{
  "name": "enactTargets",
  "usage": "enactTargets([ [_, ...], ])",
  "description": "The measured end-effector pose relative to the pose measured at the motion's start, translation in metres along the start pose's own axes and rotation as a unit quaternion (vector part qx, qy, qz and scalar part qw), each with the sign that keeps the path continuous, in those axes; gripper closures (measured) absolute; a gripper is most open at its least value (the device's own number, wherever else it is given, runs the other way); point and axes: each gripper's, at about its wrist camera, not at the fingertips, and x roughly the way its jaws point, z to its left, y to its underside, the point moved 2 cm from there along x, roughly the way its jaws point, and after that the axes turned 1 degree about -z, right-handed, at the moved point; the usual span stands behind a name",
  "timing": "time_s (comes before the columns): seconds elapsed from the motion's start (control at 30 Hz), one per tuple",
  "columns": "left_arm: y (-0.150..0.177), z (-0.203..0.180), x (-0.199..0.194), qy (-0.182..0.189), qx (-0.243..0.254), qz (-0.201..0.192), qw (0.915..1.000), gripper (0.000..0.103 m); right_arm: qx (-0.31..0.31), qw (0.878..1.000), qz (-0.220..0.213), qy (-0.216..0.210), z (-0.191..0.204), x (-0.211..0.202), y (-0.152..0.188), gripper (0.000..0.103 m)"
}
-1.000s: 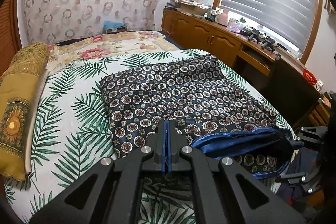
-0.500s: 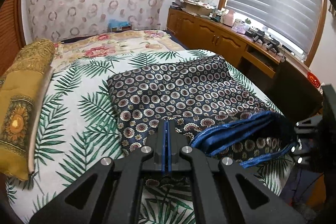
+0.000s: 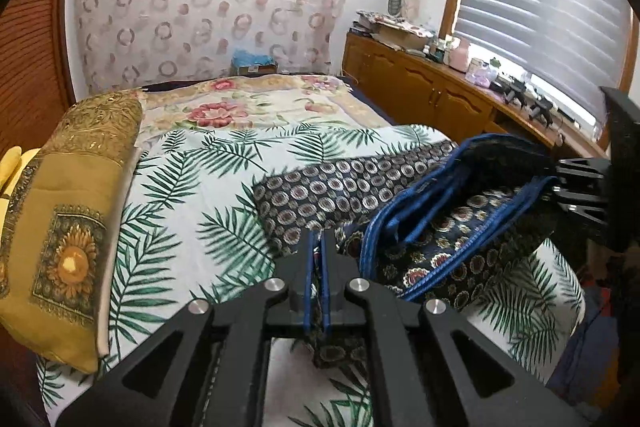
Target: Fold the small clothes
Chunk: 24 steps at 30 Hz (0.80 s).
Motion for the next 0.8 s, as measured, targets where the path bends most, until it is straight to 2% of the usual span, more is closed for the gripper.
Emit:
enactTargets([
  [0.1,-0.006,0.011,0.001,0.002,-0.004,-0.005,1.0000,0.085,-0.005,1.000,0.003,-0.005,-0.006,0.021,-0.010,0.101],
  [0.17,-0.010,0.021,0.002,0.003,-0.009,-0.005,0.9999,0.067,-0.010,1.000,0.011,-0.009,-0.008,0.039,-0.015,0.101],
  [0.37,-0.016,0.035,0.013,0.001,-0.015,-0.001,0.9999,0.064,-0.018,0.999,0.026,-0.009,-0.014,0.078,-0.023,0.101],
  [0.73,-0.026,0.038,0.073,0.007,0.006,0.054,0.9985,0.064,0.014,0.999,0.041,-0.015,-0.048,0.129,-0.044,0.101],
  [0.8,-0.028,0.038,0.081,0.010,0.007,0.062,0.9980,0.064,0.016,0.999,0.045,-0.015,-0.053,0.134,-0.047,0.096],
])
